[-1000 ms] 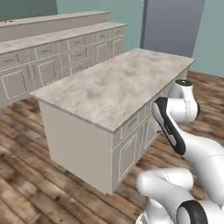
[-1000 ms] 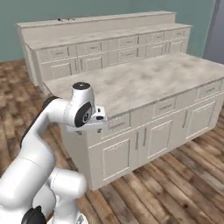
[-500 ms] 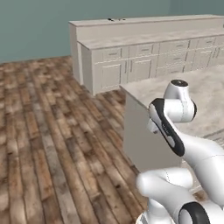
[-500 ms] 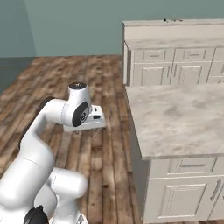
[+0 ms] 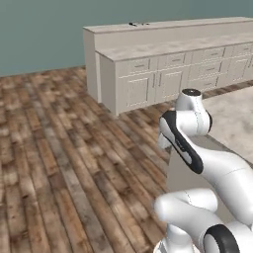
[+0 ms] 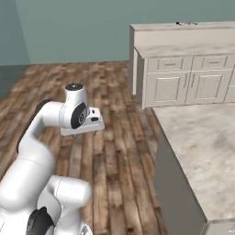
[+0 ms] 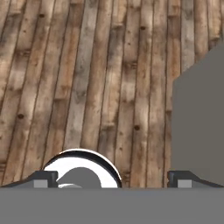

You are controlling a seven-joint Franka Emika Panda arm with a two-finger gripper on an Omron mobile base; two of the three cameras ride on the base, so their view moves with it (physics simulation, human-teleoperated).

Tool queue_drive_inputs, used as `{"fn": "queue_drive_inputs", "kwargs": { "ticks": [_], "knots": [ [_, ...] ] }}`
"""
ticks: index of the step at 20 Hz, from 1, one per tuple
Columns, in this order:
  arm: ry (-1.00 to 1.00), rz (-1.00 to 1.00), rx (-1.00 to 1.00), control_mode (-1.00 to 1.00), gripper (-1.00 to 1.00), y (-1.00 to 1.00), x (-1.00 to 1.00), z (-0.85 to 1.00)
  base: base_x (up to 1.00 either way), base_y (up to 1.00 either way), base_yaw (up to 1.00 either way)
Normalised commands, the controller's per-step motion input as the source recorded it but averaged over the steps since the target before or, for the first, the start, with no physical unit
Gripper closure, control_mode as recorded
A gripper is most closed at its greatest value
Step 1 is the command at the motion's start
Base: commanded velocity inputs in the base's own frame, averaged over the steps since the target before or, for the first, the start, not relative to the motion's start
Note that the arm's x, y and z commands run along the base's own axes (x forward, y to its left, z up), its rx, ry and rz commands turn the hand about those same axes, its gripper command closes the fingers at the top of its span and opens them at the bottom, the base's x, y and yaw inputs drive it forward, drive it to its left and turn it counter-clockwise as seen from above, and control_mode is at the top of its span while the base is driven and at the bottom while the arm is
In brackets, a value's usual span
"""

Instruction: Pick up the metallic utensils from the counter and place them in the open drawer. Make sure not to pick up any wooden utensils.

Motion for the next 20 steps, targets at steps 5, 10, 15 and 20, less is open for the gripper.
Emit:
{"fn": "queue_drive_inputs", "kwargs": {
  "ticks": [5,10,15,20],
  "knots": [
    [0.0,0.0,0.0,1.0,-1.0,0.0,0.0,0.0,1.0,1.0,-0.21],
    [0.0,0.0,0.0,1.0,-1.0,0.0,0.0,0.0,1.0,1.0,-0.21],
    [0.0,0.0,0.0,1.0,-1.0,0.0,0.0,0.0,1.0,1.0,-0.23],
    [0.0,0.0,0.0,1.0,-1.0,0.0,0.0,0.0,1.0,1.0,-0.24]
  ]
}}
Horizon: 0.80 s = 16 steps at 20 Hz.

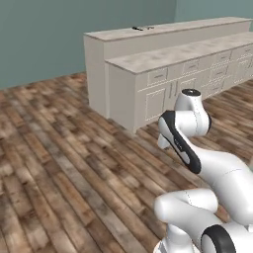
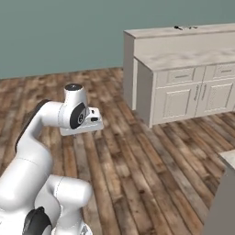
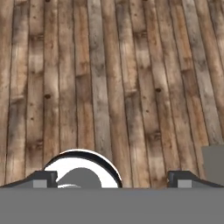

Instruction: Pick up the metallic utensils from the counter and place them in the open drawer. Make sure not to pick up any wooden utensils.

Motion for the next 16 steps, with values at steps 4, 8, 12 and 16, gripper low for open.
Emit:
{"fn": "queue_drive_inputs", "kwargs": {
  "ticks": [4,8,12,16],
  "knots": [
    [0.0,0.0,0.0,1.0,-1.0,0.0,0.0,0.0,1.0,1.0,-0.24],
    [0.0,0.0,0.0,1.0,-1.0,0.0,0.0,0.0,1.0,1.0,-0.24],
    [0.0,0.0,0.0,1.0,-1.0,0.0,0.0,0.0,1.0,1.0,-0.24],
    [0.0,0.0,0.0,1.0,-1.0,0.0,0.0,0.0,1.0,1.0,-0.25]
  ]
}}
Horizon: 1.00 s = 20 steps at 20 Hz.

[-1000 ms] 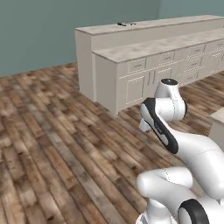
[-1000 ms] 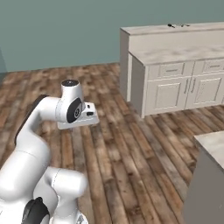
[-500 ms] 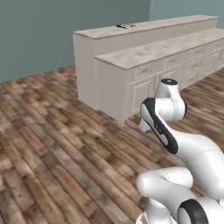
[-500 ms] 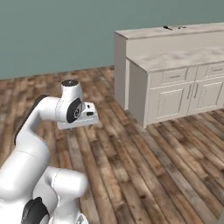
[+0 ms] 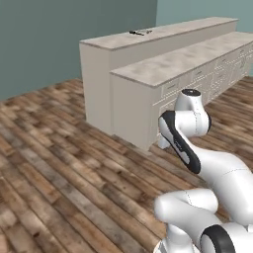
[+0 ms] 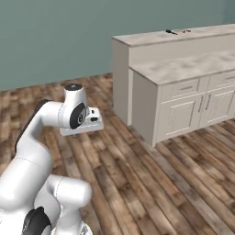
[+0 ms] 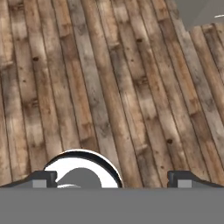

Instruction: Pick up the metallic utensils from the counter and place them in the open drawer. Make sure not to pick up any wooden utensils.

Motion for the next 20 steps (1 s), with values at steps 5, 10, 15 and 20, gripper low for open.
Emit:
{"fn": "queue_drive_inputs", "kwargs": {
  "ticks": [5,10,15,20],
  "knots": [
    [0.0,0.0,0.0,1.0,-1.0,0.0,0.0,0.0,1.0,1.0,-0.25],
    [0.0,0.0,0.0,1.0,-1.0,0.0,0.0,0.0,1.0,1.0,-0.27],
    [0.0,0.0,0.0,1.0,-1.0,0.0,0.0,0.0,1.0,1.0,-0.39],
    [0.0,0.0,0.0,1.0,-1.0,0.0,0.0,0.0,1.0,0.96,-0.57]
  ]
}}
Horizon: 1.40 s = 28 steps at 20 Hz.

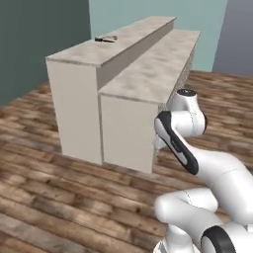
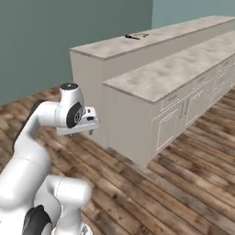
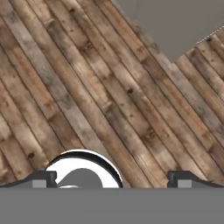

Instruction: Pick up the metallic utensils from the counter and place them in the open drawer. Make sure not to pick up any wooden utensils.

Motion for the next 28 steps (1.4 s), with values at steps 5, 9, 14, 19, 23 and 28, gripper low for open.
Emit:
{"fn": "queue_drive_inputs", "kwargs": {
  "ticks": [5,9,14,19,23,28],
  "knots": [
    [0.0,0.0,0.0,1.0,-1.0,0.0,0.0,0.0,0.96,0.95,-0.55],
    [0.0,0.0,0.0,1.0,-1.0,0.0,0.0,0.0,0.81,1.0,-0.32],
    [0.0,0.0,0.0,1.0,-1.0,0.0,0.0,0.0,0.89,1.0,-0.4],
    [0.0,0.0,0.0,1.0,-1.0,0.0,0.0,0.0,0.82,1.0,-0.45],
    [0.0,0.0,0.0,1.0,-1.0,0.0,0.0,0.0,0.26,1.0,-0.54],
    [0.0,0.0,0.0,1.0,-1.0,0.0,0.0,0.0,-0.09,1.0,-0.55]
  ]
}}
